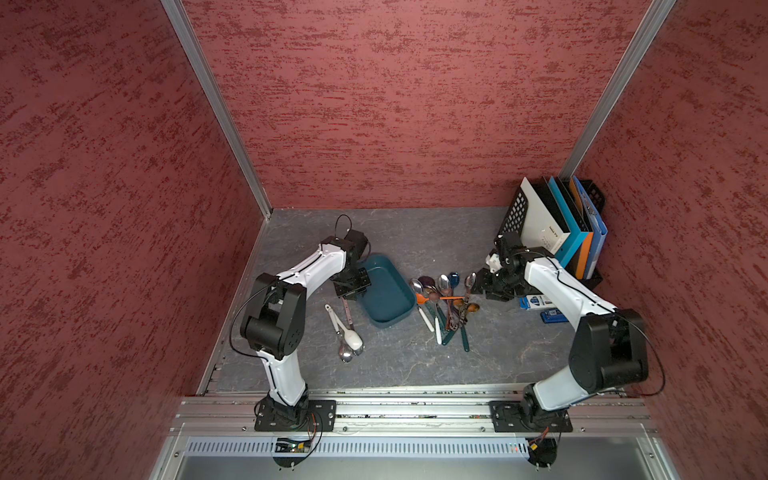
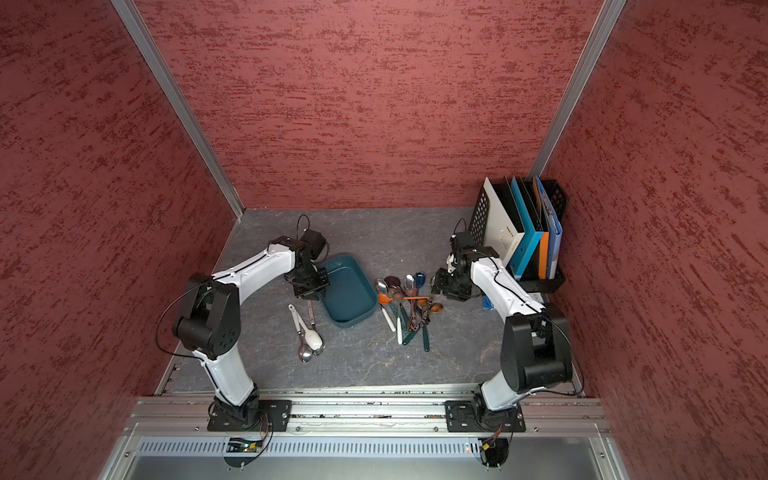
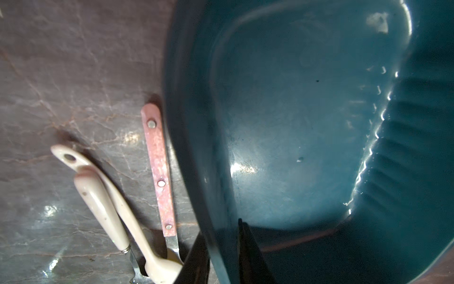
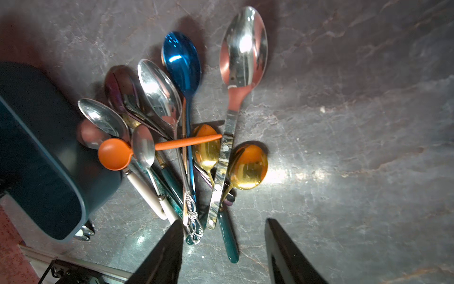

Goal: Put the spoon into the storage box
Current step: Adjust the storage box at the center of the board, then pick up the spoon from the center of the board.

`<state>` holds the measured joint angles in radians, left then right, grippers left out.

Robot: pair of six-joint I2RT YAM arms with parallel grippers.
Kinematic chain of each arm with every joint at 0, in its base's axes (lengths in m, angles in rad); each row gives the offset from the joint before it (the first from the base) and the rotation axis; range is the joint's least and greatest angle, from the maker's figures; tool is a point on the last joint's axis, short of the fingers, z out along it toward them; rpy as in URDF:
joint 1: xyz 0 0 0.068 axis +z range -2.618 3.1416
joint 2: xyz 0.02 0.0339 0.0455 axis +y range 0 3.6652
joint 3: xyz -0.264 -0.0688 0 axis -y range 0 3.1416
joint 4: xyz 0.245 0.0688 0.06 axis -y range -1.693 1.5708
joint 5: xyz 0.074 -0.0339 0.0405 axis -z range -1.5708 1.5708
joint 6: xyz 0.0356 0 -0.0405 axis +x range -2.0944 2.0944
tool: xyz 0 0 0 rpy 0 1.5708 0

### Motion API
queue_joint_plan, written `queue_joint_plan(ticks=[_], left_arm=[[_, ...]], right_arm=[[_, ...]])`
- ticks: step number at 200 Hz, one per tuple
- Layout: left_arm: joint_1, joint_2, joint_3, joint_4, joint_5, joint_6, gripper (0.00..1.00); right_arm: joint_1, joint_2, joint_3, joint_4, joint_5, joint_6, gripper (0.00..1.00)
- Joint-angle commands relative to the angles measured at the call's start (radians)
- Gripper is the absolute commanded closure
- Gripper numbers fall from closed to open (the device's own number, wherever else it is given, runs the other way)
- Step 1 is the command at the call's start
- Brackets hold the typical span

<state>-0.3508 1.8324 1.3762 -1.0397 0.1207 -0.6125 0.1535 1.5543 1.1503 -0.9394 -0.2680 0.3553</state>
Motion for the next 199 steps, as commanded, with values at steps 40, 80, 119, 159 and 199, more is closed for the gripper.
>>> queue_joint_plan(ticks=[40,80,119,159,199], left_arm=[[0.014,0.069,0.091,-0.065,-0.042,0.245,0.89],[0.006,0.102,0.125,-0.102,-0.091,0.348,0.89],[-0.004,0.051,0.109,-0.074,-0.101,0.325,0.79],[-0.007,-0.053,0.063,-0.017,-0.035,0.260,0.58],[0.009,-0.192,-0.015,0.075,-0.032,0.229,0.46]], right_arm=[[0.009,-0.012,-0.067,0.044,0.025,0.075,0.51],[0.018,0.054,-0.022,0.047,0.056,0.063,0.54],[0.033,0.120,0.029,0.034,0.093,0.048,0.58],[0.046,0.184,0.085,0.022,0.124,0.036,0.63],[0.058,0.225,0.109,0.031,0.124,0.026,0.66]])
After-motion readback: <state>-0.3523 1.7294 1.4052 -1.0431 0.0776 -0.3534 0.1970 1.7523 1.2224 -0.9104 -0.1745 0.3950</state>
